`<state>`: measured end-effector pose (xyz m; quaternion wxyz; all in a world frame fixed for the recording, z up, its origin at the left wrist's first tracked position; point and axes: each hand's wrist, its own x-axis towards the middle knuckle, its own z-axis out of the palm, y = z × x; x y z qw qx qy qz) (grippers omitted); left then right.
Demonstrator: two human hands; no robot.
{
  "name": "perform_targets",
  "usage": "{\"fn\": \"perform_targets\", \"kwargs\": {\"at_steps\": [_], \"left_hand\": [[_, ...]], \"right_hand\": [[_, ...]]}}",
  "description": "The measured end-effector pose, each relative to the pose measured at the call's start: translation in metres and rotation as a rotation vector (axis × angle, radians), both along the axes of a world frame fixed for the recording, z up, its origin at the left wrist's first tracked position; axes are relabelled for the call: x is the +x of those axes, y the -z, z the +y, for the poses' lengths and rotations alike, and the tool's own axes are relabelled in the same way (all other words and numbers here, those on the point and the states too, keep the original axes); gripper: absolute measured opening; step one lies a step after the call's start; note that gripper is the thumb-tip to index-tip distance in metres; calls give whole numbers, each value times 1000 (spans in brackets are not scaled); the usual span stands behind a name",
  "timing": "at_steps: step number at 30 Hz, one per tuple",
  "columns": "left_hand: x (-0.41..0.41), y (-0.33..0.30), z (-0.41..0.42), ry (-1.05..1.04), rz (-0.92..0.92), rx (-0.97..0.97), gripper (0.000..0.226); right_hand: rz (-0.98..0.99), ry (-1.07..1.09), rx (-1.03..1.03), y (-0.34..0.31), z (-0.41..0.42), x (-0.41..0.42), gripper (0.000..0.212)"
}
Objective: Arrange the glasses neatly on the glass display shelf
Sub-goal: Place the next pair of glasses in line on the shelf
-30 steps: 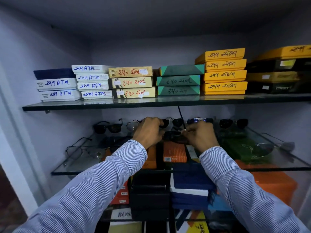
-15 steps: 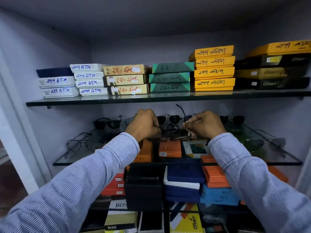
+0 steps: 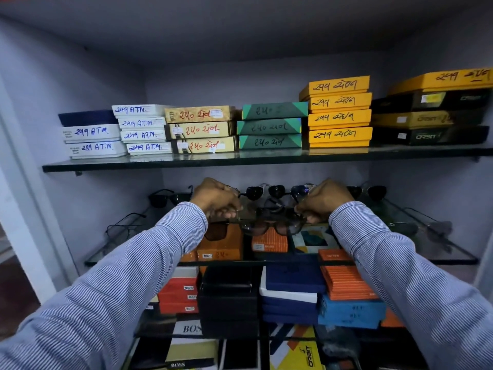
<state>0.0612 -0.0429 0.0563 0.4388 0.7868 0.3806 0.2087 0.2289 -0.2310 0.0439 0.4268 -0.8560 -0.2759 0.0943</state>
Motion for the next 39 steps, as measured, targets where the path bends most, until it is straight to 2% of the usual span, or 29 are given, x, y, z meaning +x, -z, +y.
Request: {"fn": "perform_targets", "kwargs": {"at_steps": [9, 14, 21, 26, 29, 33, 39], "left_hand": [[10, 10, 2, -67, 71, 249, 22], [14, 15, 4, -76, 96, 325, 20], [20, 19, 7, -55, 139, 367, 19], [23, 20, 6, -16, 161, 374, 23], [25, 21, 7, -9, 174, 385, 24], [26, 25, 15, 4, 164, 390, 24], [28, 26, 20, 11, 190, 396, 30]], "right_hand": [[17, -58, -98, 1, 15, -4, 15], [40, -60, -130, 6, 19, -3, 17], [54, -65, -163, 11, 23, 5, 19], [-6, -21, -184, 10, 22, 8, 18], [-50, 4, -156, 11, 23, 10, 17], [-105, 4, -106, 17, 30, 13, 26], [-124, -9, -110, 20, 34, 15, 25]]}}
